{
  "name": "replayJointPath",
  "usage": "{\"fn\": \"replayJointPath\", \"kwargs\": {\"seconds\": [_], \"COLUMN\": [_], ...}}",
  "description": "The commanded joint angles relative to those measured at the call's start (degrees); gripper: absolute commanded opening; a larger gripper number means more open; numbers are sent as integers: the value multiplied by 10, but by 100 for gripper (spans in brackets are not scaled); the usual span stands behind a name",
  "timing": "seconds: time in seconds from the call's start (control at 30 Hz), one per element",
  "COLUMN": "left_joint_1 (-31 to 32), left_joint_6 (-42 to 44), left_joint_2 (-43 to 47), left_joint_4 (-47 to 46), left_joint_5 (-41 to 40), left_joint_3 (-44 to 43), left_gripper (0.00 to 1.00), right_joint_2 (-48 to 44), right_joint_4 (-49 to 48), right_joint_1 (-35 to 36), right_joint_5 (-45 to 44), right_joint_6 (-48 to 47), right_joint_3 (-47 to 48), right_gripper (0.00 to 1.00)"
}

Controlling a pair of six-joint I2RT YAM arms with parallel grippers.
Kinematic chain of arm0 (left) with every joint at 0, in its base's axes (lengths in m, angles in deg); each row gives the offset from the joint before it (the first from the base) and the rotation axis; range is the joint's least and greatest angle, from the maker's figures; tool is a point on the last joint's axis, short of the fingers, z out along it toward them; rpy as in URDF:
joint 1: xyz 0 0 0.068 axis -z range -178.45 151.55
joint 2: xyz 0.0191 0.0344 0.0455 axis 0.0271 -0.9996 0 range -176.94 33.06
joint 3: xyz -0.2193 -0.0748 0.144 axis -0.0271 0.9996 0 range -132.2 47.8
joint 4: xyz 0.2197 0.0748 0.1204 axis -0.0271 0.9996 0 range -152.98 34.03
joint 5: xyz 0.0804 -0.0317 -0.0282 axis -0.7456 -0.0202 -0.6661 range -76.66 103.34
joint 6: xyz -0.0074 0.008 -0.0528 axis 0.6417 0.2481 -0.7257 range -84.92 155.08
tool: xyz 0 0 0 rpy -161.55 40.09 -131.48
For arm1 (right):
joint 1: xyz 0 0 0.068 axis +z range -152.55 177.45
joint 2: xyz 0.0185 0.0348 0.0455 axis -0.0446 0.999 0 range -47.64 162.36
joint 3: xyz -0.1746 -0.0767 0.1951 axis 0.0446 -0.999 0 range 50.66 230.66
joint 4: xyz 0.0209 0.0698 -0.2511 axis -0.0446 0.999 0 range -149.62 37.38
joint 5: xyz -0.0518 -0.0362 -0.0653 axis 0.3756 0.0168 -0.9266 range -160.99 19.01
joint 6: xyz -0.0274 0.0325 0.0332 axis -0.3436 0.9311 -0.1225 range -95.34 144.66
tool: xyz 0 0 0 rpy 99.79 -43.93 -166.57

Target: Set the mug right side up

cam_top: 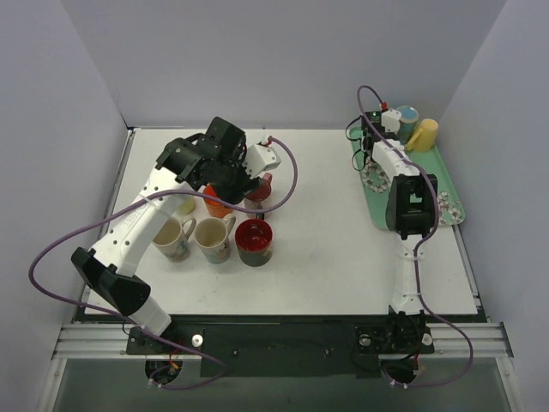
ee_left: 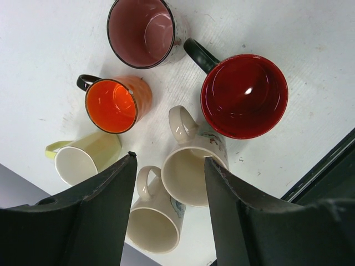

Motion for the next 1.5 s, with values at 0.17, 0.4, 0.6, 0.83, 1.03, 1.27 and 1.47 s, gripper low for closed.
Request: {"fn": "replayJointPath", "kwargs": {"seconds": [0.17,0.4,0.6,0.83,1.03,1.27,1.47], "left_joint_1": [-2,2,7,46,174,282,334], "left_joint_6": [-13,21,113,346,527,516,403], "left_joint_2": [47,137,191,361,492,377,323], "left_joint_4": [-14,-64,-93,-352,-814,-1097,-1077], "left_joint_5": [48,65,19,-9,73,-84,-150], "left_joint_3": [-19,10,58,329,670,724,652], "left_gripper": [62,63,64,70,89,90,91], "right_joint_2": [-237,-426,-568,-726,-811,-872,-885], "right_joint_4": [-42,-68,-149,-224,-322,-316,-331], "right_joint_1": [-5,-6,20,95,162,249,283], "right_joint_5": [92,263,374,359,300,221,181], "right_joint_6": [6,99,210,292,414,407,401], "right_joint_3": [-122,-234,-358,-491,-571,-577,-585], "right_gripper": [0,0,0,0,0,0,0]}}
